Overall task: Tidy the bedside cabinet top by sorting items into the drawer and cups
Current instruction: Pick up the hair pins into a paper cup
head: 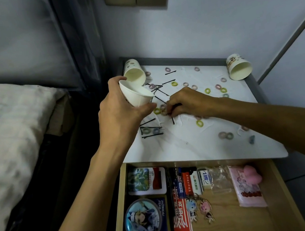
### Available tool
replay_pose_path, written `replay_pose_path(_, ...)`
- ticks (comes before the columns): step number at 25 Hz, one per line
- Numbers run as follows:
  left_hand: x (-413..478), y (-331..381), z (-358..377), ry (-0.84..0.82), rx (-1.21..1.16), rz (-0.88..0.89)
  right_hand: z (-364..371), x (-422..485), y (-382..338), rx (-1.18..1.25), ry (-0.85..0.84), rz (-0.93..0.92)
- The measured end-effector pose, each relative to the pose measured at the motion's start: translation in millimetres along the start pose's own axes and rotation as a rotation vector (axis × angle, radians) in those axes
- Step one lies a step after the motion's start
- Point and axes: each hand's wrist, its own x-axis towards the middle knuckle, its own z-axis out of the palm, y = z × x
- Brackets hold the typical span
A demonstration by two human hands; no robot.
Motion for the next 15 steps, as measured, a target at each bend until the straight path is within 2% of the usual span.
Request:
replay_pose_path(3,-0.5,0.4,0.6,-0.003,-0.001,-0.002,-0.8,-1.2,1.2,-0.038,-0.025,0.024)
replay_pose_path(9,-0.9,1.9,3.2,-0.009,-0.024,-0.013,-3.4,3.7,-1.9,-0.288,-0.112,-0.012)
replay_pose_path(13,-0.7,2.4,3.3,-0.015,-0.021,-0.003,-3.3,-4.3,-1.3,-0.282,-0.150,0.043)
replay_pose_path(15,-0.5,2.6,3.0,-0.013,-0.027,0.001,-5.3,-7.3,-1.2,-0.184,-0.087,0.112)
